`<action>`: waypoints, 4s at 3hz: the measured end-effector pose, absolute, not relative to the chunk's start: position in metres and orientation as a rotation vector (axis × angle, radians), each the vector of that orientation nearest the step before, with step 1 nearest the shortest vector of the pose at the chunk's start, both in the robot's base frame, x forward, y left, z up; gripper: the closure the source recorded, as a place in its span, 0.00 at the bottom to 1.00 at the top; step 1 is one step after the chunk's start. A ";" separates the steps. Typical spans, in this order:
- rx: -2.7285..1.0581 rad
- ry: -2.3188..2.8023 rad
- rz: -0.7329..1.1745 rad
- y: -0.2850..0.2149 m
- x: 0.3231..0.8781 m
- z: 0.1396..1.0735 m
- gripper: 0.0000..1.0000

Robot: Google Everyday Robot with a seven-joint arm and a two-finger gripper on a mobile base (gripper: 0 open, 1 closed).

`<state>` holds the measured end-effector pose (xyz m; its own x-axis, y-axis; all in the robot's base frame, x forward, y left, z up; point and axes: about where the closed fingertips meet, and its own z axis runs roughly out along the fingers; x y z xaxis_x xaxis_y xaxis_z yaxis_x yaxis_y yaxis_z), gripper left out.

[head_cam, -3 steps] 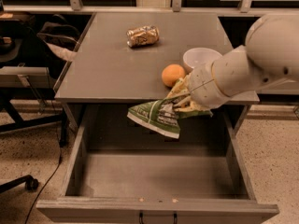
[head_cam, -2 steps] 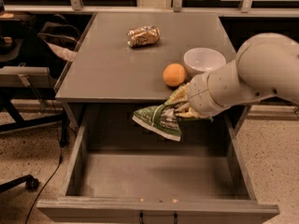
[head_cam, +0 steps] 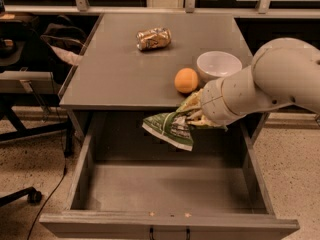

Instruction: Place green jalapeno chip bag into top drawer

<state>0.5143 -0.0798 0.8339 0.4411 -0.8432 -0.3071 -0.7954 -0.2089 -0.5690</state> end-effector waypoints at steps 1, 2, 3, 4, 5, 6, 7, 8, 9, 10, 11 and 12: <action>-2.021 1.356 -0.100 -0.076 0.510 0.837 1.00; -1.987 1.381 -0.118 -0.075 0.499 0.829 1.00; -1.936 1.421 -0.132 -0.079 0.493 0.806 1.00; -1.902 1.447 -0.103 -0.081 0.493 0.782 1.00; -1.836 1.437 0.072 -0.080 0.499 0.749 1.00; -1.810 1.415 0.233 -0.078 0.500 0.720 1.00; -1.767 1.379 0.374 -0.077 0.499 0.699 1.00; -1.753 1.366 0.438 -0.077 0.498 0.686 1.00; -1.765 1.387 0.455 -0.077 0.497 0.674 1.00; -1.804 1.441 0.439 -0.078 0.498 0.661 1.00; -1.805 1.446 0.441 -0.078 0.498 0.660 0.81; -1.805 1.446 0.441 -0.078 0.498 0.660 0.58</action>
Offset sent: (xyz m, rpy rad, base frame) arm -0.0267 0.0017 -0.0235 0.0261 -0.0317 -0.0790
